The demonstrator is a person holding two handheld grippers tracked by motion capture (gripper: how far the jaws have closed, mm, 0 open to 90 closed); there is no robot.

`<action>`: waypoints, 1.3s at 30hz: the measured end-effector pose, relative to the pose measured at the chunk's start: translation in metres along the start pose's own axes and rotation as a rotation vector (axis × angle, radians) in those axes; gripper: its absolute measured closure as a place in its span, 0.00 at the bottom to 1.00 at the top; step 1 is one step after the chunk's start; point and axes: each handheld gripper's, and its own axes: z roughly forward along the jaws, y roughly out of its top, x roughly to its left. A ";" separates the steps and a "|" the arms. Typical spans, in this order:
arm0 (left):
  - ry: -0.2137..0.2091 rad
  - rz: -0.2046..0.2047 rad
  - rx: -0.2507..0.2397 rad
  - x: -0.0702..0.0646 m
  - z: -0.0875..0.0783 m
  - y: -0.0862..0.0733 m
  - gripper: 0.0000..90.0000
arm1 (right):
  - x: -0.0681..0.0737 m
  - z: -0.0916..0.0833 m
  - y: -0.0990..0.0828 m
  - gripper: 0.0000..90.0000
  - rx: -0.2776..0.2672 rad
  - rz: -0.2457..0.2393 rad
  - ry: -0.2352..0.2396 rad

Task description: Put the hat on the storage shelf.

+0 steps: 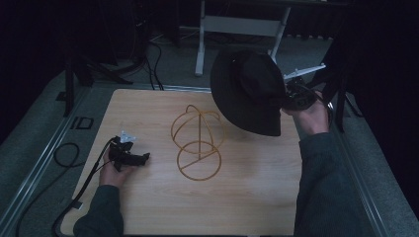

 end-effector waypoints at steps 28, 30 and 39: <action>0.001 0.002 0.001 0.000 0.000 0.000 0.02 | 0.006 -0.028 -0.011 0.97 -0.106 -0.067 0.145; 0.000 0.002 0.001 0.000 0.000 0.000 0.02 | 0.007 -0.029 -0.011 0.97 -0.108 -0.079 0.158; 0.000 0.001 0.001 0.000 0.000 0.000 0.02 | 0.017 -0.035 -0.008 0.97 -0.113 -0.125 0.202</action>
